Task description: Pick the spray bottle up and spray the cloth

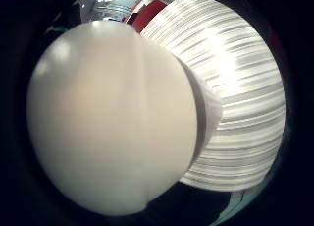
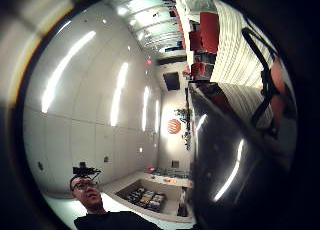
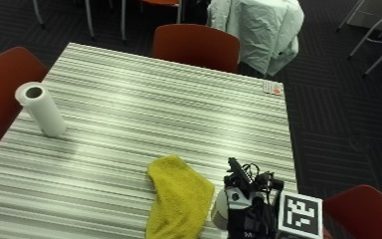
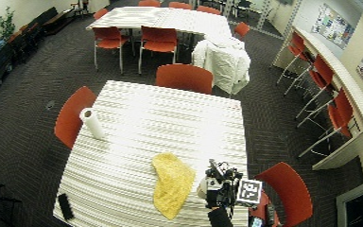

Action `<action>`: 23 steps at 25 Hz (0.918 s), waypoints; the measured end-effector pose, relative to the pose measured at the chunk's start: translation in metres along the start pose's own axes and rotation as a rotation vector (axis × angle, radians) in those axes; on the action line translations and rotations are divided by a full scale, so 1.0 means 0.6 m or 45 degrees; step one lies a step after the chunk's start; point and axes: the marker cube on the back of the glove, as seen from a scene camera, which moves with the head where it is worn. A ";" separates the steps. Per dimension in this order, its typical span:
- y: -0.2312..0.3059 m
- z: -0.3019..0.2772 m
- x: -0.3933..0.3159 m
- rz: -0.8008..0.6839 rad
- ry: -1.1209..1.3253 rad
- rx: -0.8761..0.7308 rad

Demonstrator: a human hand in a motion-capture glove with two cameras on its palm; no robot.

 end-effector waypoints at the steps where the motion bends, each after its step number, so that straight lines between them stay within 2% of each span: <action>1: 0.002 0.011 -0.012 0.003 0.001 -0.013; 8: 0.017 0.123 -0.089 -0.030 -0.080 -0.178; 14: -0.003 0.197 -0.102 -0.197 -0.066 -0.317; 17: -0.005 0.211 -0.101 -0.242 -0.061 -0.361; 23: 0.002 0.208 -0.051 -0.182 -0.054 -0.376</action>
